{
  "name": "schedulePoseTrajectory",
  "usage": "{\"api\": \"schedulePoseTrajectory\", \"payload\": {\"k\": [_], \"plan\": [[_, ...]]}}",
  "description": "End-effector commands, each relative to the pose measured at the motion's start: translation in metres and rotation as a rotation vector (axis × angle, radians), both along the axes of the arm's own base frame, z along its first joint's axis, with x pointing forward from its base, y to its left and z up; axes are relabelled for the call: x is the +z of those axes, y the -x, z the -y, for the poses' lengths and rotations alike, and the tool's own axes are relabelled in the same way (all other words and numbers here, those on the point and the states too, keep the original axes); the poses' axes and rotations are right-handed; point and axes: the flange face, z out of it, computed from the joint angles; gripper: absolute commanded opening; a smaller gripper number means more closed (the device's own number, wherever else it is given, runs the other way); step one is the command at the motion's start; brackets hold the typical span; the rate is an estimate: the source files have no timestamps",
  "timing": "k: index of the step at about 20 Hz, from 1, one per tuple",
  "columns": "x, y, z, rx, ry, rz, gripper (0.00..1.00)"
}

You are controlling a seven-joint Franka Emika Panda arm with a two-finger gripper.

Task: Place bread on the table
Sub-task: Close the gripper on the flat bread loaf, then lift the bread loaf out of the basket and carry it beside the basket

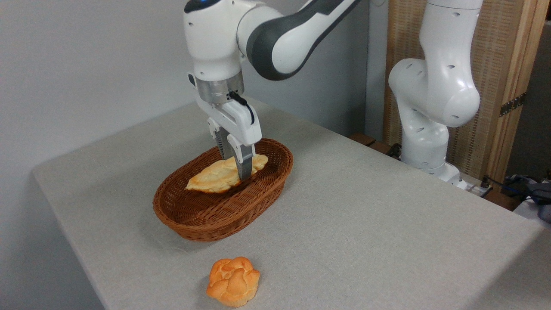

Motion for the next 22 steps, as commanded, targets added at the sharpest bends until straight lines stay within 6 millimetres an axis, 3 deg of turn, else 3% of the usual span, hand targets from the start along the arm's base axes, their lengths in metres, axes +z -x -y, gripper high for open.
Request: {"api": "schedulePoseTrajectory", "payload": {"k": [1,5,11,15,18,20,22], "plan": [[0.020,-0.002,-0.020,-0.001,-0.005,-0.027,0.51],[0.029,0.004,-0.040,-0.049,-0.026,-0.114,0.53],[0.094,-0.002,-0.122,0.017,-0.123,-0.071,0.59],[0.099,0.006,-0.143,0.041,-0.167,-0.092,0.61],[0.097,0.011,-0.153,0.042,-0.217,-0.131,0.75],[0.097,0.012,-0.162,0.057,-0.220,-0.132,0.89],[0.100,0.011,-0.168,0.070,-0.217,-0.127,0.96]]}}
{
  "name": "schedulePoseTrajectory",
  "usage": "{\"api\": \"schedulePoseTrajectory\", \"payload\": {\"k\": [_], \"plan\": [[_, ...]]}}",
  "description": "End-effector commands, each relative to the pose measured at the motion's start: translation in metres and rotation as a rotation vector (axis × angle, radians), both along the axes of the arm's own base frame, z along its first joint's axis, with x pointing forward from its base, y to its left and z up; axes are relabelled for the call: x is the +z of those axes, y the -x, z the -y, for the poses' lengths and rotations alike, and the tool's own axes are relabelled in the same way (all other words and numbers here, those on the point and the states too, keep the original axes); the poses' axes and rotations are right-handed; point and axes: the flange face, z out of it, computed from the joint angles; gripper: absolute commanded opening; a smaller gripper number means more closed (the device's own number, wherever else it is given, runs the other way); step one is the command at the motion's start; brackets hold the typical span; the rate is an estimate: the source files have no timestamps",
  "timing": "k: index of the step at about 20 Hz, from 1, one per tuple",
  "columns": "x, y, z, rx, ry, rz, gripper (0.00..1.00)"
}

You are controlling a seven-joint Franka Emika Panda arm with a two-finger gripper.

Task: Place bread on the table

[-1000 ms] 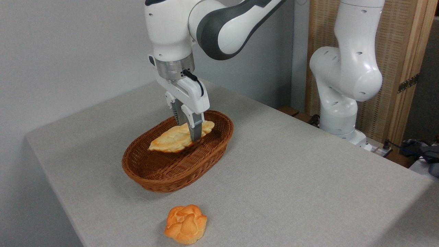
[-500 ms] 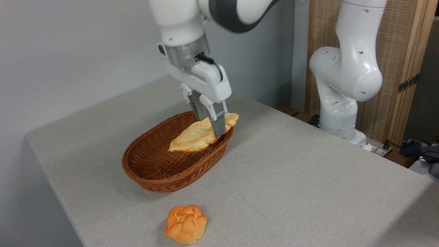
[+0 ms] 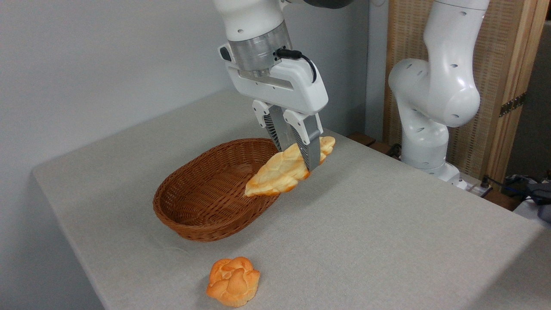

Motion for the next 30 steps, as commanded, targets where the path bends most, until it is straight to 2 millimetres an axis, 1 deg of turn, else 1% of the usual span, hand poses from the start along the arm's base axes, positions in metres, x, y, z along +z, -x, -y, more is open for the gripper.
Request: {"api": "schedulePoseTrajectory", "payload": {"k": [1,5,6,8,9,15,17,20,21,22,23,25,27,29,30], "plan": [[0.008,0.003,-0.013,0.014,-0.008,-0.002,0.99],[0.009,0.002,-0.014,0.011,-0.007,0.002,1.00],[0.015,0.001,-0.016,0.012,-0.006,0.013,1.00],[0.021,0.000,-0.030,0.039,0.003,0.027,1.00],[0.023,-0.001,-0.032,0.041,0.006,0.032,1.00],[0.027,-0.002,-0.033,0.041,0.007,0.044,1.00],[0.032,-0.003,-0.034,0.044,0.009,0.056,1.00],[0.032,-0.004,-0.039,0.063,0.021,0.061,1.00],[0.034,-0.007,-0.036,0.063,0.019,0.065,1.00],[0.041,-0.011,-0.032,0.057,0.015,0.080,1.00],[0.042,-0.015,-0.027,0.054,0.010,0.083,1.00],[0.050,-0.022,-0.025,0.057,0.008,0.099,1.00],[0.059,-0.041,-0.016,0.070,0.049,0.119,1.00],[0.066,-0.065,-0.008,0.081,0.073,0.140,1.00],[0.065,-0.074,-0.005,0.087,0.087,0.142,1.00]]}}
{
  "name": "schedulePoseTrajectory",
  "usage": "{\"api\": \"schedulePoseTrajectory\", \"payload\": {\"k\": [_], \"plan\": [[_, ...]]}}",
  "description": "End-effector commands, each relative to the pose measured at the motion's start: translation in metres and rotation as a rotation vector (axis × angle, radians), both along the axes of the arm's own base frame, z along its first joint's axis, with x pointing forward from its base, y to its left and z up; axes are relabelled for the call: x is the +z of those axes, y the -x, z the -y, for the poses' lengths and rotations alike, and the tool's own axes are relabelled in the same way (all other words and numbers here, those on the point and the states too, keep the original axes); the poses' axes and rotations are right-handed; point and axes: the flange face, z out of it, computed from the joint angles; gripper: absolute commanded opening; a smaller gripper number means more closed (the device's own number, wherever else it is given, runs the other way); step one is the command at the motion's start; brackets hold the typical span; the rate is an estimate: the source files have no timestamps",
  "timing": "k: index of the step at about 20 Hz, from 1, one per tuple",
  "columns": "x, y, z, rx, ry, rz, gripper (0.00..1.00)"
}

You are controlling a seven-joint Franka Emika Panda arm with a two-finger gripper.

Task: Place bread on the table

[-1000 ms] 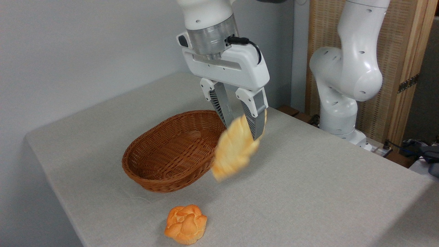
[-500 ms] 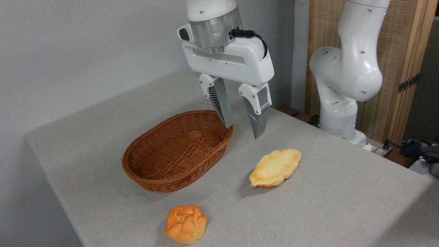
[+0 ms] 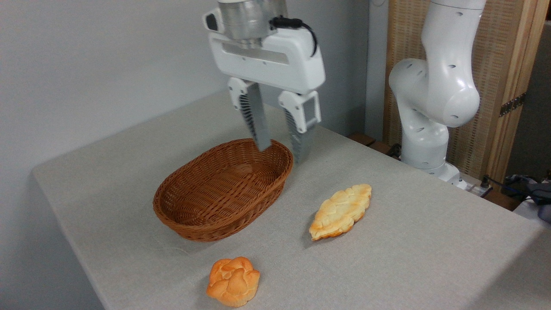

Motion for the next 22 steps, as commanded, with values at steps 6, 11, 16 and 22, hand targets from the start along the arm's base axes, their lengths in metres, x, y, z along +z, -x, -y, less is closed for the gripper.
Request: {"api": "schedulePoseTrajectory", "payload": {"k": [6,11,16,22], "plan": [[0.015,-0.053,0.028,0.019,0.115,0.092,1.00],[0.008,-0.057,0.063,0.067,0.101,0.081,1.00],[0.007,-0.058,0.065,0.079,0.096,0.087,1.00],[0.006,-0.058,0.065,0.086,0.094,0.089,1.00]]}}
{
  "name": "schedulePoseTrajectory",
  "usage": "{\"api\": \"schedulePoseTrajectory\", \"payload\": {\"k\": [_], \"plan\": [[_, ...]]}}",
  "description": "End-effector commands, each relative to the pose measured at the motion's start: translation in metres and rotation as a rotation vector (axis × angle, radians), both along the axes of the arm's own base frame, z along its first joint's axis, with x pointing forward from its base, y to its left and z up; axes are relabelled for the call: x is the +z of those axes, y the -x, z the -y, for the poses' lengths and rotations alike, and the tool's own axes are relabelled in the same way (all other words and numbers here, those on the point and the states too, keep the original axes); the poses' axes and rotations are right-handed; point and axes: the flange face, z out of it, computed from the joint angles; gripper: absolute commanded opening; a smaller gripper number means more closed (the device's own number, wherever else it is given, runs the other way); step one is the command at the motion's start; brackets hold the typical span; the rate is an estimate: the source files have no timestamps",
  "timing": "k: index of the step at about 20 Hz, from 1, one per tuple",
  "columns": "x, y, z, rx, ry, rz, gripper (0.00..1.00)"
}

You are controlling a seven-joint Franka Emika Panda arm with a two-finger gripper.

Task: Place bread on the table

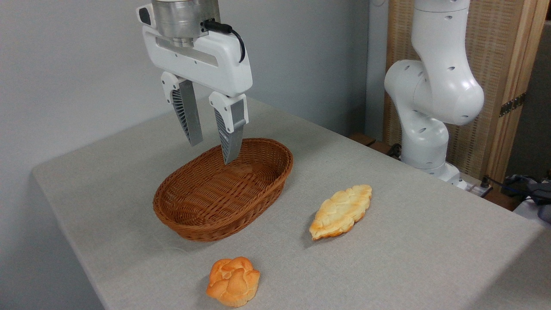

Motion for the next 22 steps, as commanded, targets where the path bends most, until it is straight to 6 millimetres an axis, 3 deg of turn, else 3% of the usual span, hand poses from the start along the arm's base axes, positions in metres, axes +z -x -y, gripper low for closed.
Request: {"api": "schedulePoseTrajectory", "payload": {"k": [1,10,22], "plan": [[0.005,-0.002,-0.002,0.021,0.003,0.023,1.00],[0.011,-0.001,-0.016,0.033,-0.048,0.038,1.00],[0.010,0.006,-0.015,0.021,-0.039,-0.011,1.00]]}}
